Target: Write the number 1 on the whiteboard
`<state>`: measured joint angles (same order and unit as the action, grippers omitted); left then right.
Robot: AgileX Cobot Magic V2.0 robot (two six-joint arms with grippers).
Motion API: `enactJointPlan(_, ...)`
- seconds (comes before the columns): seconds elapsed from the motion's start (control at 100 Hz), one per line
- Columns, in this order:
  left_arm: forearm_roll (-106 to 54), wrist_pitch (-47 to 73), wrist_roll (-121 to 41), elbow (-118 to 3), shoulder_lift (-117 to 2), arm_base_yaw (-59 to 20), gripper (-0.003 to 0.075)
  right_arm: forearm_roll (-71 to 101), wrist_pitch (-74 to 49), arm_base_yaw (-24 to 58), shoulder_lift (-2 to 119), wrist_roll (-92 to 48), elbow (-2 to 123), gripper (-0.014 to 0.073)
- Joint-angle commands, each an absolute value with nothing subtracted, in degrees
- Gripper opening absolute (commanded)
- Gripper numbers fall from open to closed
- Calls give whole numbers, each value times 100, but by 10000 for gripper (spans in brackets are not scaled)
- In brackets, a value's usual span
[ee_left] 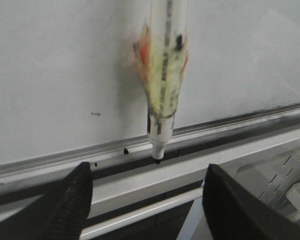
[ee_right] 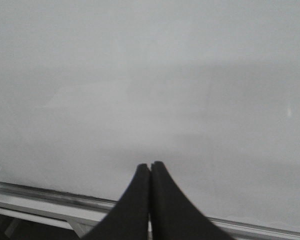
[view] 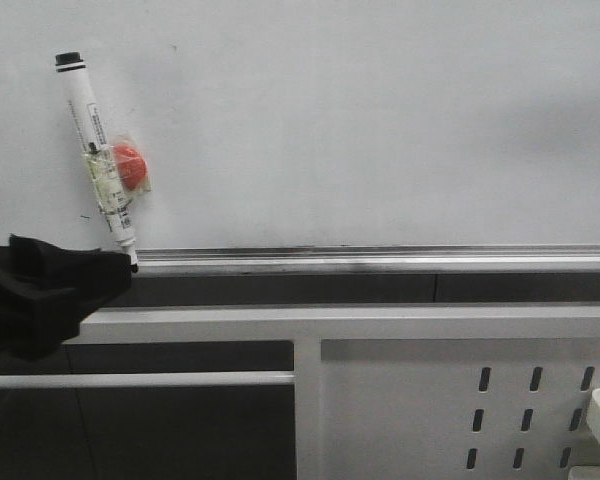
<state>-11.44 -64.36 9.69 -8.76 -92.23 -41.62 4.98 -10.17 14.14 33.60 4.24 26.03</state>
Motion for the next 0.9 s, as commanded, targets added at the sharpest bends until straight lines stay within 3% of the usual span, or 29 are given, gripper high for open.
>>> enactJointPlan(0.0, -1206, -7803, 1239, -1112, -9284, -4212, 439, 497, -421, 1423, 3404, 366, 2801, -69)
enactJointPlan(0.35, -1286, -7803, 1237, -1680, -9353, -4212, 414, 497, -412, 1423, 3404, 366, 2801, -69)
enactJointPlan(0.42, -1320, -7803, 1246, -1683, -9431, -4212, 325, 497, -412, 1423, 3404, 366, 2801, -69)
enactJointPlan(0.47, -1345, -7803, 1246, -1683, -9503, -4212, 203, 497, -423, 1423, 3404, 366, 2801, -69)
enactJointPlan(0.54, -1332, -7803, 1246, -1683, -9538, -4212, -25, 497, -436, 1423, 3404, 366, 2801, -69)
enactJointPlan(0.68, -1165, -7803, 1246, -1683, -9538, -4212, -20, 525, -646, 1423, 3414, 366, 2809, -69)
enactJointPlan(0.78, -776, -7777, 1246, -1670, -9519, -4212, -20, 525, -1696, 1437, 3548, 301, 2955, -69)
enactJointPlan(0.89, -176, -7688, 1236, -1662, -9369, -4212, -20, 307, -2146, 2040, 3631, -45, 3203, -66)
